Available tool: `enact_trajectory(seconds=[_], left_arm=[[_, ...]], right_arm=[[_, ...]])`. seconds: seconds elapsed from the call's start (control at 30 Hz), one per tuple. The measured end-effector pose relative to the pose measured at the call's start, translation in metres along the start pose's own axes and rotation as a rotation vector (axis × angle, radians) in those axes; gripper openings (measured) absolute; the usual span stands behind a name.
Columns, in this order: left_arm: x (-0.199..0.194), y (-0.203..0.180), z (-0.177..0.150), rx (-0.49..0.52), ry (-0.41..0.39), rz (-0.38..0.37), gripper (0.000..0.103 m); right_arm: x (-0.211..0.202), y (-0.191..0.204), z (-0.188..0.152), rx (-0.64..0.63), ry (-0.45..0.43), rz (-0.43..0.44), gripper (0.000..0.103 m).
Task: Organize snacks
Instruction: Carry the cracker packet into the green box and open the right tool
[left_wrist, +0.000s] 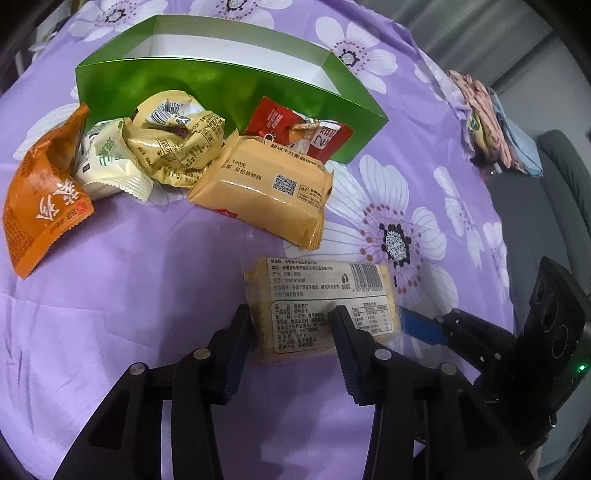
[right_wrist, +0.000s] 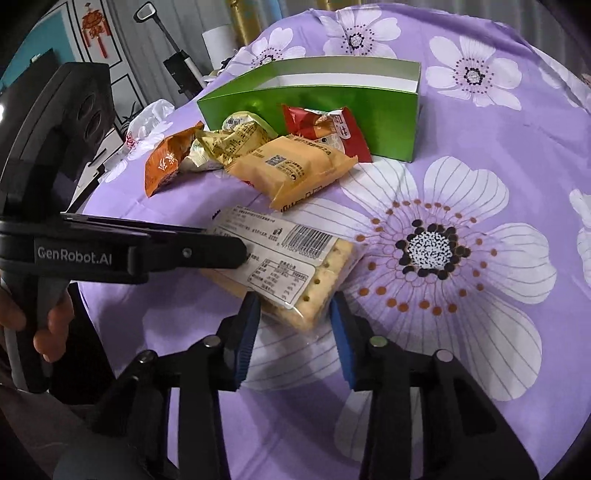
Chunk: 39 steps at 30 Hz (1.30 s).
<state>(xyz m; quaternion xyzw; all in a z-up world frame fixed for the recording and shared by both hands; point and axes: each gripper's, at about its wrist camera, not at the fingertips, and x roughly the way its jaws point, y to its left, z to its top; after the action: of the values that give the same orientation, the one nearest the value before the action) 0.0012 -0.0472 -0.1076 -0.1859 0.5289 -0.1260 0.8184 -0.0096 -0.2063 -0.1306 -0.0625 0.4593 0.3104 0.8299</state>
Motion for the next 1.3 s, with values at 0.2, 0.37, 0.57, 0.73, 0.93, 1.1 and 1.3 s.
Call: enact_trajectory(seconds=[0.2,0.37,0.57,0.73,0.93,1.1,1.3], left_arm=[[-0.017,-0.007,-0.005,0.069,-0.033,0.038,0.044],[-0.033,-0.011,-0.002,0.113,-0.078,0.048,0.044],[-0.052,-0.017,0.006,0.156,-0.143,0.06,0.044],[-0.065,-0.016,0.012,0.169,-0.183,0.06,0.045],[-0.076,-0.014,0.021,0.176,-0.221,0.057,0.045],[-0.083,-0.013,0.031,0.185,-0.245,0.056,0.045],[-0.094,-0.013,0.05,0.198,-0.278,0.057,0.045]], right_arm=[[-0.008,0.013,-0.002,0.013,-0.023,-0.005,0.038],[-0.02,0.022,0.002,0.024,-0.075,-0.006,0.038],[-0.032,0.032,0.015,0.002,-0.127,-0.021,0.038],[-0.038,0.038,0.027,-0.016,-0.16,-0.034,0.038],[-0.043,0.043,0.042,-0.038,-0.187,-0.046,0.038],[-0.046,0.044,0.054,-0.054,-0.208,-0.057,0.038],[-0.05,0.045,0.073,-0.071,-0.245,-0.071,0.038]])
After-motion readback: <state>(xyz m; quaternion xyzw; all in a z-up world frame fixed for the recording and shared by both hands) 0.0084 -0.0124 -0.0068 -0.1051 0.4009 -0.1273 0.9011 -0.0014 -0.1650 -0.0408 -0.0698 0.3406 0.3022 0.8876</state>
